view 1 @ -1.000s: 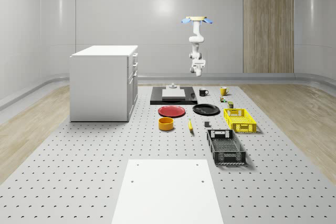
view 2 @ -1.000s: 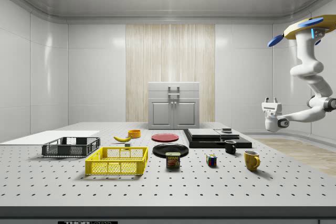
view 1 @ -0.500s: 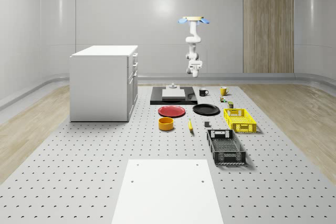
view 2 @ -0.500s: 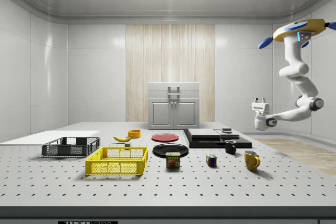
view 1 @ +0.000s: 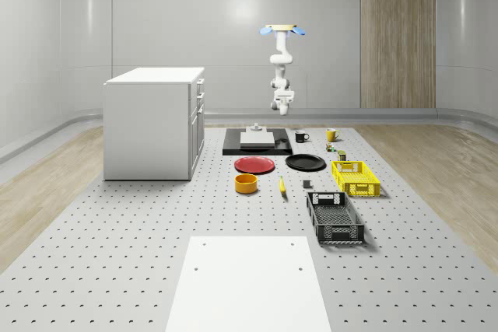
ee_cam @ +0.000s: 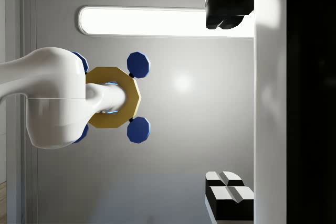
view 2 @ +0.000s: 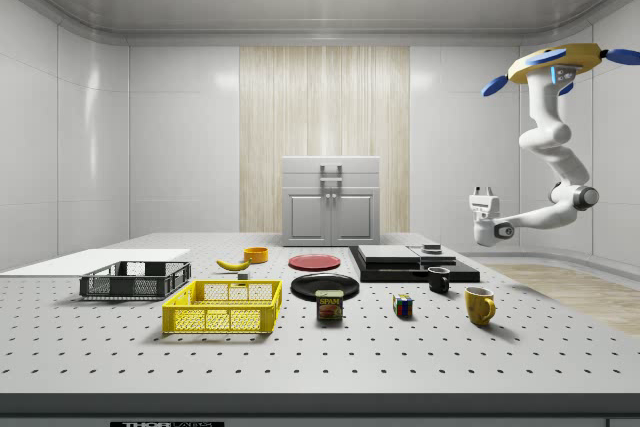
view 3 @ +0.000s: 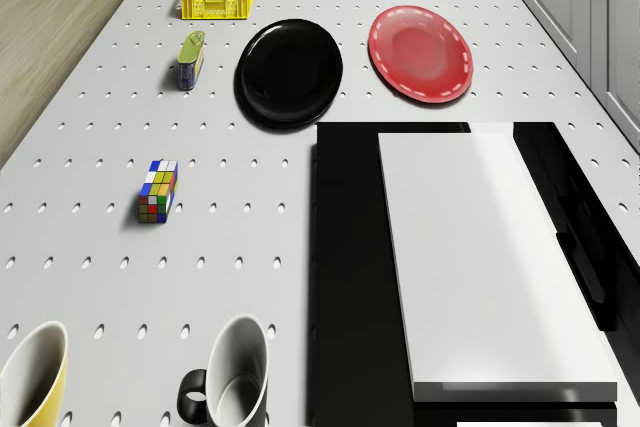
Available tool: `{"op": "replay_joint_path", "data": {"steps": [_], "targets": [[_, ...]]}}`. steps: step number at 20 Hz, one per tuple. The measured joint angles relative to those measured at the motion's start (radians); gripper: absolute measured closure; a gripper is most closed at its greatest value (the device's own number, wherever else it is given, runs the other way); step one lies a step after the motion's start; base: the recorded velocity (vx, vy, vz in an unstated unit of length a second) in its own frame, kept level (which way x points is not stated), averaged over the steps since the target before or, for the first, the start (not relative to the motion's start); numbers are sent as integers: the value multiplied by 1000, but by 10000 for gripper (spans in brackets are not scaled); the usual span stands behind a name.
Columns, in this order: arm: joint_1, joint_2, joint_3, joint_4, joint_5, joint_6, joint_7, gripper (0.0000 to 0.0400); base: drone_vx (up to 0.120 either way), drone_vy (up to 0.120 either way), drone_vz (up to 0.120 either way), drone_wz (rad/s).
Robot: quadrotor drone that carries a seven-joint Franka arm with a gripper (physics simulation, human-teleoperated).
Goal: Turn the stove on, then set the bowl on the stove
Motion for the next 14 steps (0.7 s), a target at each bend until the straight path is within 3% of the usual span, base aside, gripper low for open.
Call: {"op": "replay_joint_path", "data": {"steps": [14], "targets": [[-10,-8,30,-8,-42,11,5,0,0,-120,0,0]]}}
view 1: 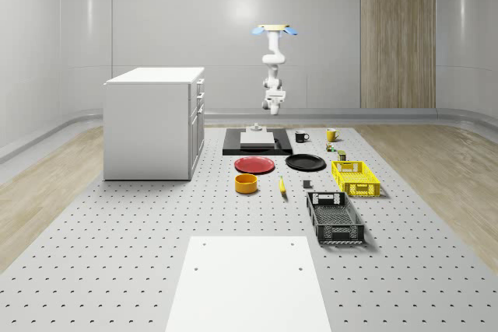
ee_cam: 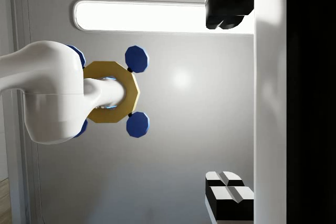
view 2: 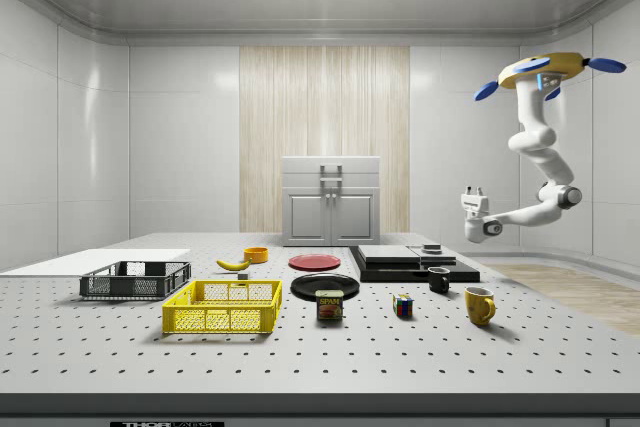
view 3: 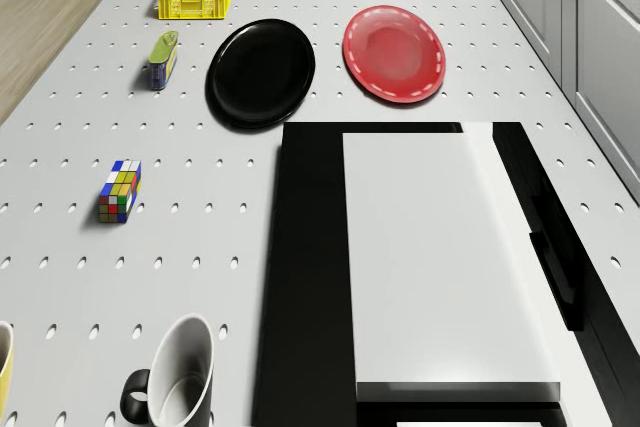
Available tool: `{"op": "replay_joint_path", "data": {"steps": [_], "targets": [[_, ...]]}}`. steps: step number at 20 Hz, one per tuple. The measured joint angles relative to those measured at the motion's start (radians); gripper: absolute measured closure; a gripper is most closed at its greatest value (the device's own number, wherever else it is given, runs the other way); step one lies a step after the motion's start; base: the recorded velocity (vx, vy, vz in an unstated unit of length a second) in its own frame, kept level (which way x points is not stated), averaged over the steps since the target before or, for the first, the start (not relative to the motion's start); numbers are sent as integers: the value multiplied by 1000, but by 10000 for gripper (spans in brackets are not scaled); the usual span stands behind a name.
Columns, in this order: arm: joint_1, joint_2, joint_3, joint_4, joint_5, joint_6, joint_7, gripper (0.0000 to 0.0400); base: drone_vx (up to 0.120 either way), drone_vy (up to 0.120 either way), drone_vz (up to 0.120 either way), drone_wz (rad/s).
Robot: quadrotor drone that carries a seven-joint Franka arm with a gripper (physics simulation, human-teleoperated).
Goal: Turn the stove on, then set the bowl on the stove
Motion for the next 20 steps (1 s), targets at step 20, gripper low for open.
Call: {"op": "replay_joint_path", "data": {"steps": [20], "targets": [[-250,-90,658,-375,-1011,43,198,0,0,-120,0,0]]}}
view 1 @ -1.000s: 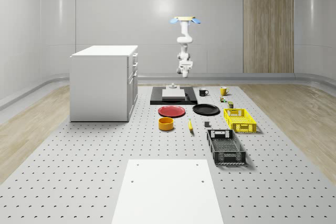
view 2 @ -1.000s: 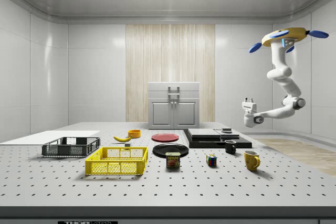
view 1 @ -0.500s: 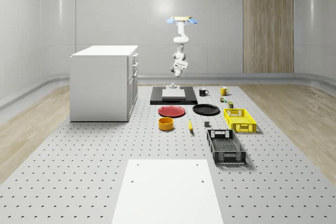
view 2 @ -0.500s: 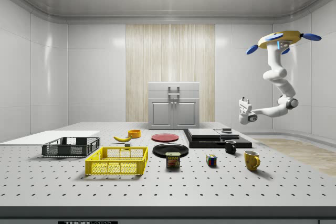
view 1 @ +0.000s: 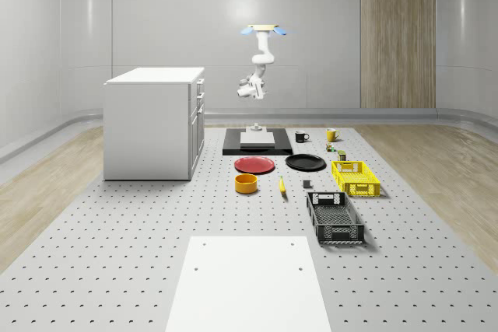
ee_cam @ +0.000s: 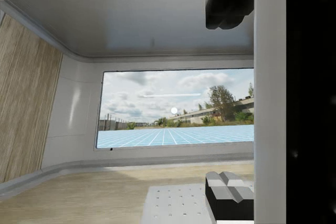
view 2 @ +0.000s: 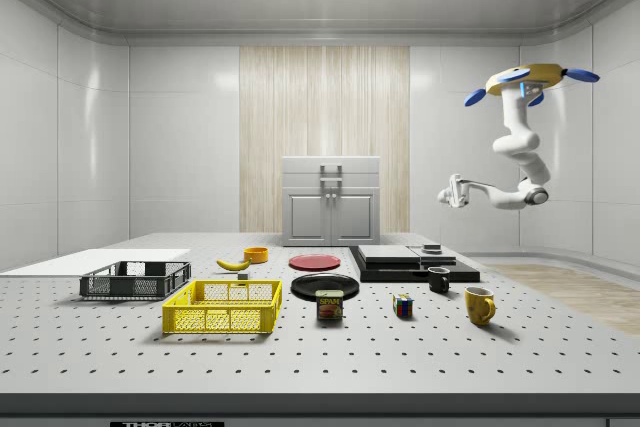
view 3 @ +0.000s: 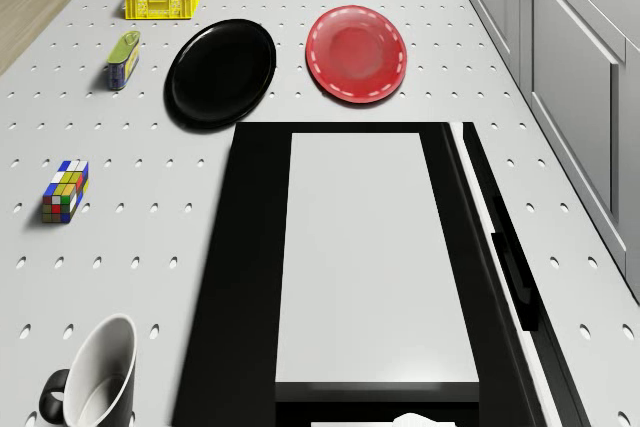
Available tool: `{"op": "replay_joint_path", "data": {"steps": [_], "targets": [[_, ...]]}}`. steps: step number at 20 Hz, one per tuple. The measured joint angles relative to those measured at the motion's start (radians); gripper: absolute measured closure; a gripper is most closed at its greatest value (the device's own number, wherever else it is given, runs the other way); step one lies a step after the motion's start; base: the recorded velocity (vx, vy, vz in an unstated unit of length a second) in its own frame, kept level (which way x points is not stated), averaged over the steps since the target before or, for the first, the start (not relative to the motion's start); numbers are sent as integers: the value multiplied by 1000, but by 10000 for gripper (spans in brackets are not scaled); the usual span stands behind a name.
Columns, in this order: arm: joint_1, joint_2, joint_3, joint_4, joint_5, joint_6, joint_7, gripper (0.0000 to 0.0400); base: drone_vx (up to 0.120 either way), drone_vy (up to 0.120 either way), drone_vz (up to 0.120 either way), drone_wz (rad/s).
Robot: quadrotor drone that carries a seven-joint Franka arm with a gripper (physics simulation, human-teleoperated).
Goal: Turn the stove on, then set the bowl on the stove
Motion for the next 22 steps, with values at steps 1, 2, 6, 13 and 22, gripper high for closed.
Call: {"op": "replay_joint_path", "data": {"steps": [1,2,6,13,22], "targets": [[-39,-15,62,-67,-115,-3,38,0,0,-120,-80,0],[-83,-29,120,-132,-228,-11,80,0,0,0,-120,0],[-292,-85,308,-332,-601,-85,258,0,0,0,-120,0],[-593,-167,476,-447,-877,-224,466,0,51,0,-120,0],[-736,-239,547,-463,-930,-262,562,0,120,-31,-120,0]]}}
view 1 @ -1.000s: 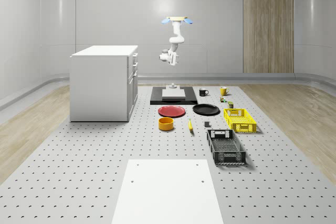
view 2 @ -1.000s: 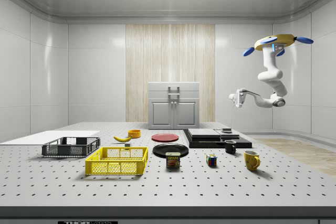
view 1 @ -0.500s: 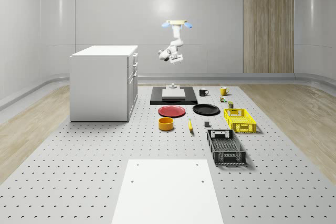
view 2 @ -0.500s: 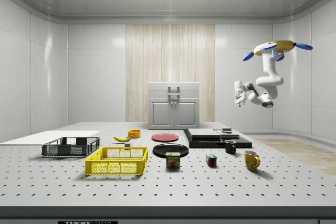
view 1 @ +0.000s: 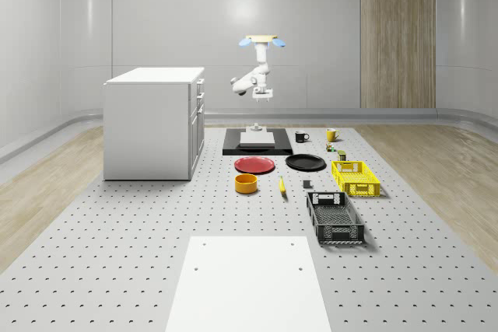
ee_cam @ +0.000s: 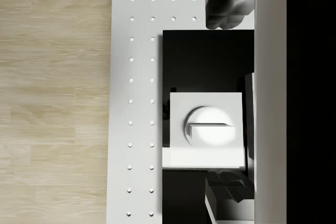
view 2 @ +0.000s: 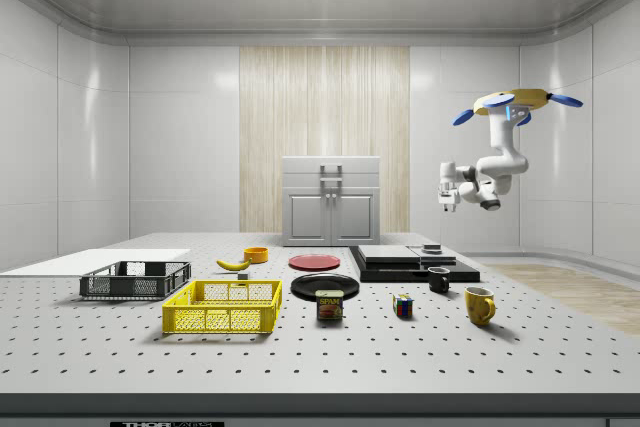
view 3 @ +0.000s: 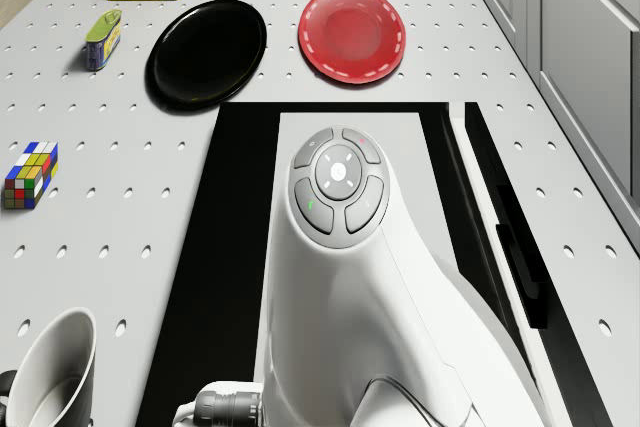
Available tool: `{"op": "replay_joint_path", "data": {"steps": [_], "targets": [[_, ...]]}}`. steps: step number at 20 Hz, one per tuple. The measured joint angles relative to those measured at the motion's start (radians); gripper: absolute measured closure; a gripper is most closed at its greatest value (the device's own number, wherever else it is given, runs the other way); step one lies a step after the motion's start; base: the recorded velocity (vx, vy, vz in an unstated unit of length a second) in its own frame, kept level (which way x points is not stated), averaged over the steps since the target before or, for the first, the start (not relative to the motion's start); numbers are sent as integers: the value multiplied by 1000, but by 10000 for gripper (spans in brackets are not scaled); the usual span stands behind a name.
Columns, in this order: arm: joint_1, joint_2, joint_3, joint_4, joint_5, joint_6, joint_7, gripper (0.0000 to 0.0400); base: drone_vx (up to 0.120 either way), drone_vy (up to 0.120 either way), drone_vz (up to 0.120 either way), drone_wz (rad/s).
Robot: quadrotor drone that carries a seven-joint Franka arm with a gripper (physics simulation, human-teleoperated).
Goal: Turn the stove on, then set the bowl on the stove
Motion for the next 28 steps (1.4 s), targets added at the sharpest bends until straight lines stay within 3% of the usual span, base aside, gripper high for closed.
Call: {"op": "replay_joint_path", "data": {"steps": [8,20,28], "targets": [[-41,-48,26,1,12,22,32,0,15,-40,-120,0],[-70,-111,49,5,44,74,57,0,120,0,-120,0],[-83,-150,62,8,64,110,70,0,0,-40,-105,0]]}}
